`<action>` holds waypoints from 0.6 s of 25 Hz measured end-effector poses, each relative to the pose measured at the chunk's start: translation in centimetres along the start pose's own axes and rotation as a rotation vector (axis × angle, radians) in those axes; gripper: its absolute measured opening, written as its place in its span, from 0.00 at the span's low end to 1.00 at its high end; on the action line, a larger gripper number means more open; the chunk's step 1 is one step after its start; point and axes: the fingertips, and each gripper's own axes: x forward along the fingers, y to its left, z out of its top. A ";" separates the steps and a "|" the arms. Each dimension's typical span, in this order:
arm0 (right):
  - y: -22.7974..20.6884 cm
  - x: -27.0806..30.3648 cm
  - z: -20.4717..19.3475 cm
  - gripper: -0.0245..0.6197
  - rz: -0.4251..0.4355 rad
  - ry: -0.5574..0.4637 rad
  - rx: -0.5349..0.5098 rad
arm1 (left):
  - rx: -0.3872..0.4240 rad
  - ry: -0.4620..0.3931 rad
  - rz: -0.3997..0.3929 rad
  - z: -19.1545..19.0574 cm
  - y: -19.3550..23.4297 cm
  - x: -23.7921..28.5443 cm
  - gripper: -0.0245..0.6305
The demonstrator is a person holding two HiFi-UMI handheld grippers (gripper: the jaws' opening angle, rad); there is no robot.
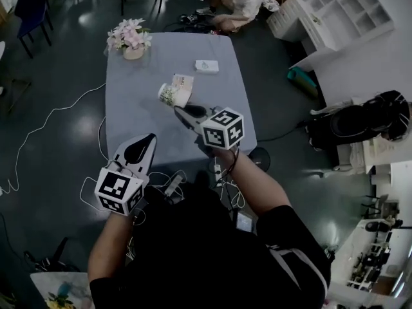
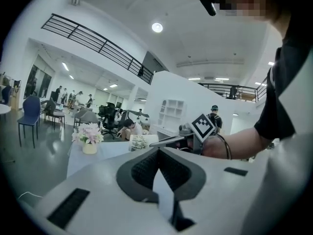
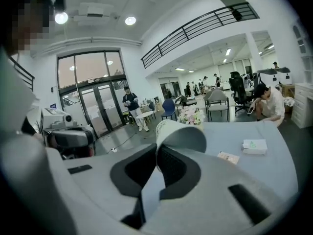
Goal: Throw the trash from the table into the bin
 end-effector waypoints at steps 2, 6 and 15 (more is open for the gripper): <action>-0.5 -3.0 0.1 0.06 -0.031 -0.031 0.012 | 0.011 -0.001 -0.033 0.6 -1.9 1.0 0.06; -2.9 -10.2 -0.1 0.06 -0.107 -0.089 0.019 | 0.028 -0.009 -0.089 1.6 -6.2 4.0 0.06; -9.7 -29.8 -6.8 0.06 -0.332 -0.180 0.093 | 0.066 0.041 -0.224 0.8 -18.5 13.8 0.06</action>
